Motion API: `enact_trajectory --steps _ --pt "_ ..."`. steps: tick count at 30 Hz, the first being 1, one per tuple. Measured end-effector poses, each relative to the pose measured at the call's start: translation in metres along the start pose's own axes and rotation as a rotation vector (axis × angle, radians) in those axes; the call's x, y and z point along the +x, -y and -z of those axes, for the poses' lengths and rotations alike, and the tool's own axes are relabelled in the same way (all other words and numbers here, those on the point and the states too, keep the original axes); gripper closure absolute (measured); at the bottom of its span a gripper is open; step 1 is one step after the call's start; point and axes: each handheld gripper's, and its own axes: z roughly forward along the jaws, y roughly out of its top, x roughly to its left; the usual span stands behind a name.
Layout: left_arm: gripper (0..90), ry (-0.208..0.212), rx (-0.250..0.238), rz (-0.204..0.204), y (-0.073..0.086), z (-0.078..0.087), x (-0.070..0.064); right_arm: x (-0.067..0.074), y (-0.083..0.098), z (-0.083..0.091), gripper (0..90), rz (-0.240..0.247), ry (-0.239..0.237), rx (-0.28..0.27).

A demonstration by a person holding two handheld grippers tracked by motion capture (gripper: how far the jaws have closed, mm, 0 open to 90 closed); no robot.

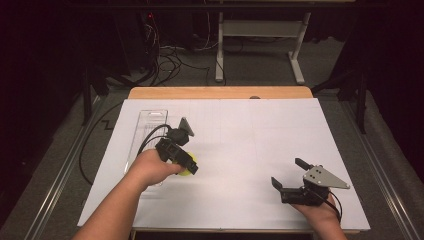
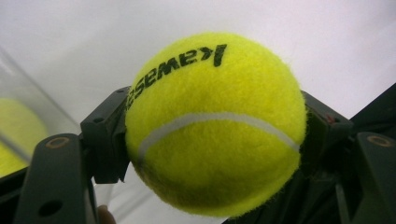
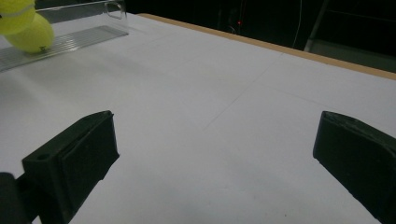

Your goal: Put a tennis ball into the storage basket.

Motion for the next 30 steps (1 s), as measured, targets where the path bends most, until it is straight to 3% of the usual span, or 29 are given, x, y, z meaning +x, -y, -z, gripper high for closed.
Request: enact_trajectory --steps 15,30 --pt "26.5 -0.042 -0.007 0.052 0.009 0.029 0.023 0.001 0.0 -0.001 0.6 0.002 -0.004 0.001" --pt "26.4 -0.074 0.005 0.149 0.02 0.044 0.057 0.002 0.0 -0.002 0.7 0.01 -0.01 0.01"
